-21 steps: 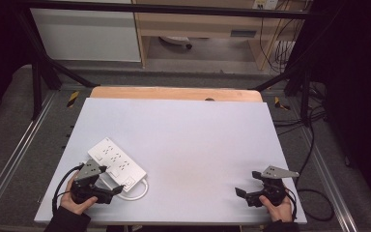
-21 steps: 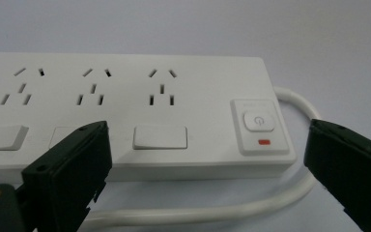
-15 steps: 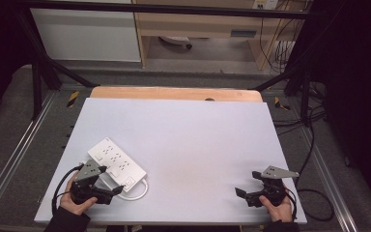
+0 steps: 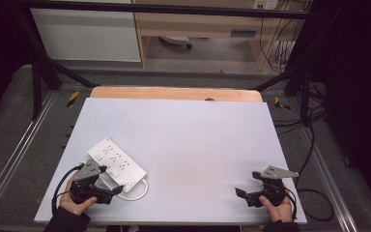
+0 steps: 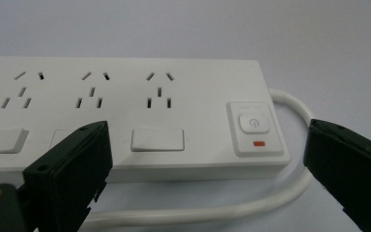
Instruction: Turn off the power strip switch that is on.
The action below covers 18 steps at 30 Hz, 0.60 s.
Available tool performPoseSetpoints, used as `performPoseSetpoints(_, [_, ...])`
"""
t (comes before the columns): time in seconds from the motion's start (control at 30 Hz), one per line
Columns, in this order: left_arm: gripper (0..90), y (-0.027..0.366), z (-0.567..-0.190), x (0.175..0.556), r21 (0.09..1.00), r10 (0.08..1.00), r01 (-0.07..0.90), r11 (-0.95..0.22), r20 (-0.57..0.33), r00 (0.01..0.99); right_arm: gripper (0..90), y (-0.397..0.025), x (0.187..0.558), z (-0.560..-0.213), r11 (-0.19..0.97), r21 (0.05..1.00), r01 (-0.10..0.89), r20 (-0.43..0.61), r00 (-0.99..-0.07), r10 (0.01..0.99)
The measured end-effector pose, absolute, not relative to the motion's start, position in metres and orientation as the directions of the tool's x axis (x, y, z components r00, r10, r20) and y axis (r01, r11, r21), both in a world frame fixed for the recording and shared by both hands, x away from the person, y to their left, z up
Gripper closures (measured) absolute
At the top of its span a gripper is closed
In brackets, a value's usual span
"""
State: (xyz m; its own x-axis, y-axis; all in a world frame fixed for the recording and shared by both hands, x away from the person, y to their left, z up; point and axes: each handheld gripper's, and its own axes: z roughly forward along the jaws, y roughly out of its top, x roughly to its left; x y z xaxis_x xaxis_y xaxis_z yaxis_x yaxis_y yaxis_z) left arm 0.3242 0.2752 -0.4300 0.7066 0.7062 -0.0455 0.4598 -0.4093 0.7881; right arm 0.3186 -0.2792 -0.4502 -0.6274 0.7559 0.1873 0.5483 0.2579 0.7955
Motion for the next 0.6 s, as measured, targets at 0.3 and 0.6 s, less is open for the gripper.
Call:
performPoseSetpoints(0.3, [3.3,0.276,-0.425,0.324,0.791,0.713,0.457,-0.406,-0.038,0.7,0.6,-0.28,0.319,-0.45,0.255,0.802,0.54,0.182,-0.628,0.756])
performPoseSetpoints(0.6, [4.1,0.276,-0.418,0.324,0.795,0.726,0.457,-0.398,-0.032,0.687,0.6,-0.28,0.318,-0.45,0.254,0.801,0.542,0.182,-0.624,0.76])
